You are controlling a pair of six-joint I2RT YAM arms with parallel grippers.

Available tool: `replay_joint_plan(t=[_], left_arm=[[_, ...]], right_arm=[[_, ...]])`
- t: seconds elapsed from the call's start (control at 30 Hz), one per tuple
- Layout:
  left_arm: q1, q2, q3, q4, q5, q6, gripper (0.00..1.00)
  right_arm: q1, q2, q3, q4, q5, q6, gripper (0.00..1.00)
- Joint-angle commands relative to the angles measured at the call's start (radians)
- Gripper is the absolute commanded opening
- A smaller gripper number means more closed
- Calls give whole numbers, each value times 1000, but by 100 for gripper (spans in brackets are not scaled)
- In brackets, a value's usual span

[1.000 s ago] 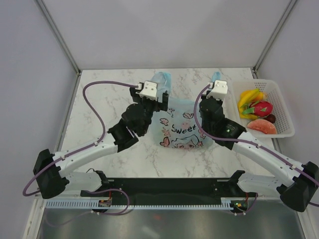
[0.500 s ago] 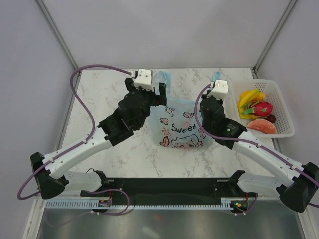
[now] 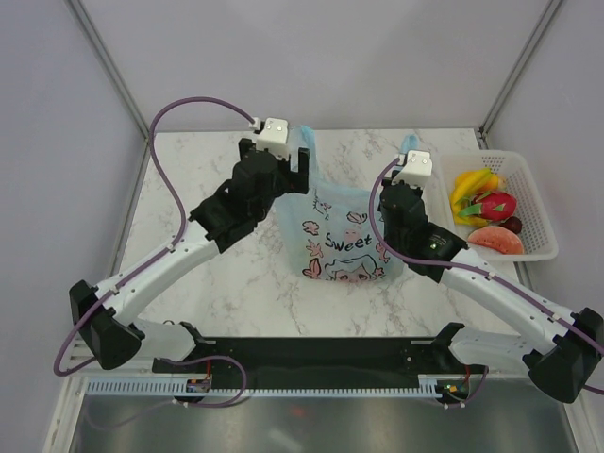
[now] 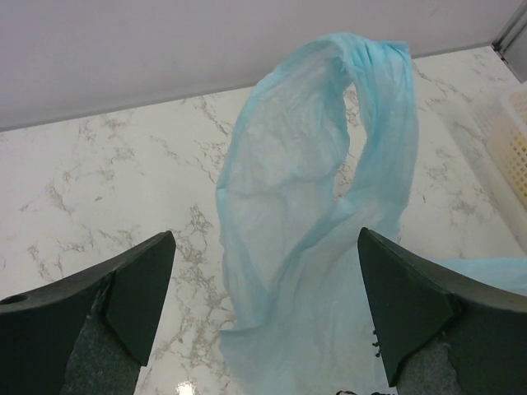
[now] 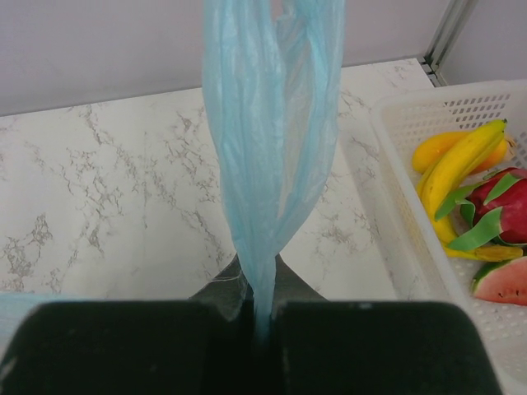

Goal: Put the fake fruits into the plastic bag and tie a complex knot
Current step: Adjust the plastic bag at the center of the board.

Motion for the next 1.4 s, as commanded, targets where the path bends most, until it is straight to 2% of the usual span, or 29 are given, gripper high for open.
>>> replay_joint_plan(t=[0.0,0.07,0.17,0.43,0.73,1.07,1.2,1.37], left_arm=[[56,-34,-10,0,183,-53,100],[93,-45,-41,43,316,-66,100],[135,-59,-71,88,442,-102,100],[149,-68,-117,197,607,-189,100],[78,-21,-102,197,432,-160,100],[-8,49,-70,211,144,-80,100],[-32,61,-110,348,64,-77,100],[-49,96,-130,438,-54,-64,100]], right_arm=[[-6,-21,25,24,-8,15,0],[-6,-19,28,22,-11,15,0],[-6,-19,28,22,-15,18,0],[-7,-16,28,22,-18,18,0],[-7,-10,33,22,-20,18,0],[-6,-8,38,24,-32,26,0],[-7,-10,41,24,-35,27,0],[-7,-13,36,24,-35,29,0]])
